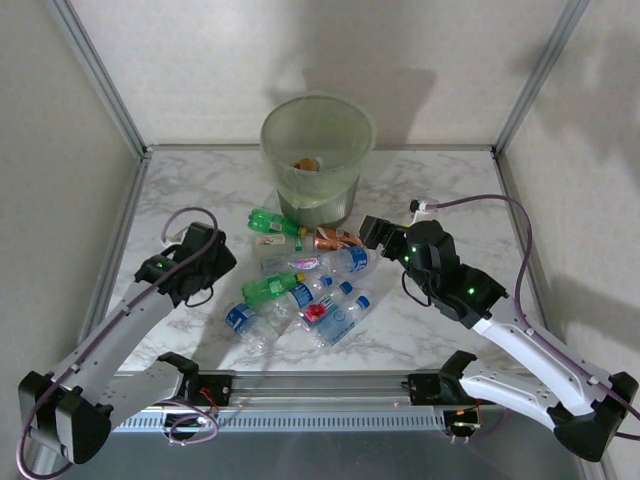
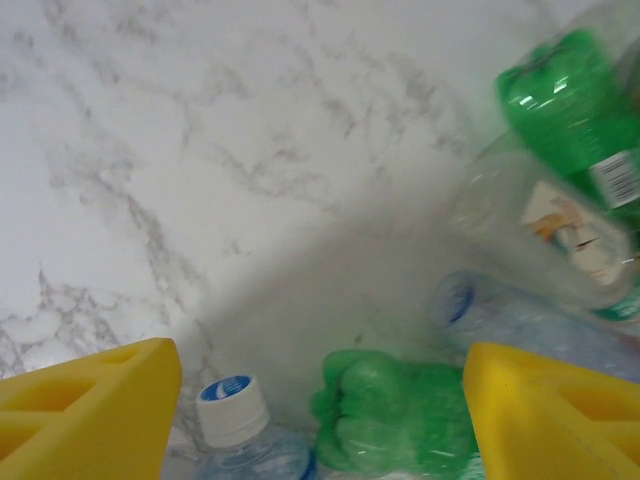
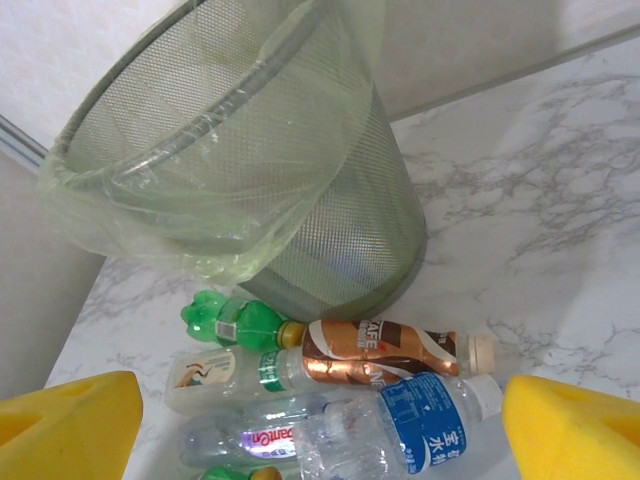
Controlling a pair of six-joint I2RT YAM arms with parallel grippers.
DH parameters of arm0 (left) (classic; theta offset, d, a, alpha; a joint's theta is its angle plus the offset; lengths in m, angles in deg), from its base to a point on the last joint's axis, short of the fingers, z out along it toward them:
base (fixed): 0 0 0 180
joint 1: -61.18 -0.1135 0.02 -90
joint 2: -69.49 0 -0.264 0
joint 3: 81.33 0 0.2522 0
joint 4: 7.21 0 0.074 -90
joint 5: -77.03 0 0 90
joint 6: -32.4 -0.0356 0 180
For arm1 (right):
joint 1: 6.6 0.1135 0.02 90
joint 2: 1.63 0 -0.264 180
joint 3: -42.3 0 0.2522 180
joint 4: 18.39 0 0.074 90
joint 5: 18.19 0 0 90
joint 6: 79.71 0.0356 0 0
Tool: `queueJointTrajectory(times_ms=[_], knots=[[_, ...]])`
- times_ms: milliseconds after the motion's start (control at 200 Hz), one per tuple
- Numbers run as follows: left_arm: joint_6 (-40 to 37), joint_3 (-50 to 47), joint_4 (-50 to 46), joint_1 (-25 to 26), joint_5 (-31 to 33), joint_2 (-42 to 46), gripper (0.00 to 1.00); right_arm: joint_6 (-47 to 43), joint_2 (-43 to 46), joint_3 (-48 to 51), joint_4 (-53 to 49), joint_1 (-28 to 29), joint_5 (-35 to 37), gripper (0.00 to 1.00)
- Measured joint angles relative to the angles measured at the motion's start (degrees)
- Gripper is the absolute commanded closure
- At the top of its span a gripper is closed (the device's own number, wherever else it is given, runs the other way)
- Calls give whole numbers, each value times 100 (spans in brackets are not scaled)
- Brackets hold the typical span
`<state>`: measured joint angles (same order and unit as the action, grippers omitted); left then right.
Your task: Put the plastic bottles in the bin
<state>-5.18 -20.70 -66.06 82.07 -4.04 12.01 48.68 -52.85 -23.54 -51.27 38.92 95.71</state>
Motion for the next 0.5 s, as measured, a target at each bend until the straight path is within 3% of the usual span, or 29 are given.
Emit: queueJointTrajectory(times_ms=[501], knots=[[901,-1384,595,0,-754,-33,31,153,114,164,-46,0,50,9]])
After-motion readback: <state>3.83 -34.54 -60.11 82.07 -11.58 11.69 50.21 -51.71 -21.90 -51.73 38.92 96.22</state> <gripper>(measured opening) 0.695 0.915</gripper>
